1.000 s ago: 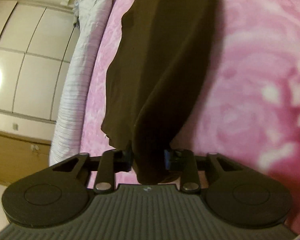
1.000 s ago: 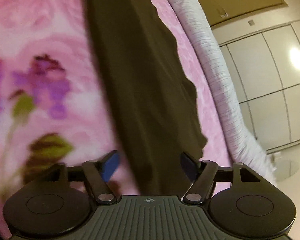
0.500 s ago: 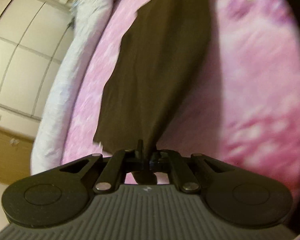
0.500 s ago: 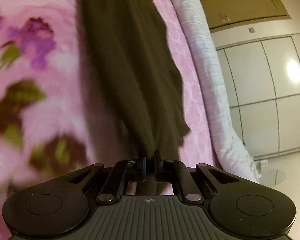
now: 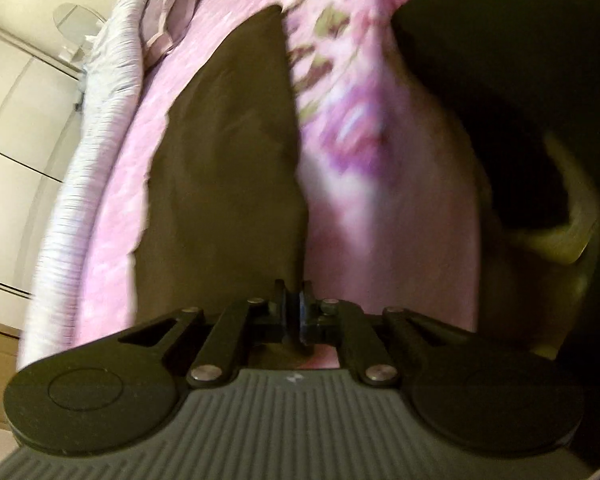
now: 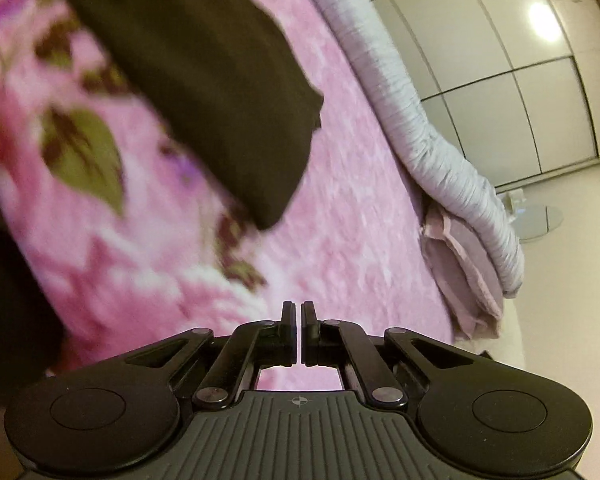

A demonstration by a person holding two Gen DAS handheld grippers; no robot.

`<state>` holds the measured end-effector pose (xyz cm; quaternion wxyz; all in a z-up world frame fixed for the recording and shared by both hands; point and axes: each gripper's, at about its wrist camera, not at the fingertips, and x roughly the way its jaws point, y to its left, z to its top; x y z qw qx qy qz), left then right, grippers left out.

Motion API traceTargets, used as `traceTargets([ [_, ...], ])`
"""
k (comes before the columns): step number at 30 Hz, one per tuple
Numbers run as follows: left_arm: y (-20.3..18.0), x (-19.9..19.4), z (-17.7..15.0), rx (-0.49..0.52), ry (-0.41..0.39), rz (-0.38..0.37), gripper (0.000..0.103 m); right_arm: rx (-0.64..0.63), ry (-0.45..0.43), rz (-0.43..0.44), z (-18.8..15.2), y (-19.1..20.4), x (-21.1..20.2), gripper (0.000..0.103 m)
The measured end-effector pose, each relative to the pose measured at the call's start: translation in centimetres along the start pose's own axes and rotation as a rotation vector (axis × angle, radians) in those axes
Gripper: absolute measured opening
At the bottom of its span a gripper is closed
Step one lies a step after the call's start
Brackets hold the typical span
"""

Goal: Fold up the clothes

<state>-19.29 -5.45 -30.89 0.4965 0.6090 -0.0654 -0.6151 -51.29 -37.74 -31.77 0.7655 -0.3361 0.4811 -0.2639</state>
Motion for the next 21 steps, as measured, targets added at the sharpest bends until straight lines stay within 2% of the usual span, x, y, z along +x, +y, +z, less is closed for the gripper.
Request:
traceTargets([
  [2,0.3,0.1,-1.4,0.018,0.045,0.046,0.004,0.046,-0.038,0.031,1.6,0.8,-0.7,0.0],
  [4,1.9,0.0,-2.6,-0.075,0.056,-0.003,0.01,0.056,-0.075,0.051,3.9,1.9,-1.3,0.001],
  [5,2.7,-0.1,-3.2,-0.123,0.061,-0.028,0.012,0.054,-0.091,0.059,5.0,2.4,-1.4,0.007],
  [6,3.6,-0.1,-3.8,-0.171,0.066,-0.053,0.015,0.049,-0.107,0.068,5.9,2.8,-1.6,0.025],
  [7,3.9,-0.4,-4.5,-0.191,0.072,-0.075,0.016,0.044,-0.123,0.077,6.8,3.3,-1.7,0.032],
  [8,4.2,-0.8,-5.1,-0.209,0.077,-0.096,0.016,0.042,-0.141,0.085,7.6,3.7,-1.9,0.052],
  [9,4.5,-1.1,-5.8,-0.228,0.082,-0.117,0.016,0.049,-0.157,0.09,8.2,3.7,-2.1,0.063],
  [11,5.1,-1.7,-7.1,-0.265,0.093,-0.16,0.016,0.069,-0.182,0.1,9.2,3.5,-2.3,0.065],
  [15,8.8,-1.6,-9.8,-0.46,0.106,-0.129,0.018,0.214,-0.181,0.17,10.8,1.5,-1.3,0.066],
  [18,12.9,1.1,-11.0,-0.674,0.081,-0.11,0.034,0.307,-0.167,0.233,12.0,-0.1,0.3,0.066],
  [21,15.8,4.2,-12.6,-0.839,0.063,-0.135,0.034,0.4,-0.152,0.295,13.2,-1.6,1.8,0.066],
])
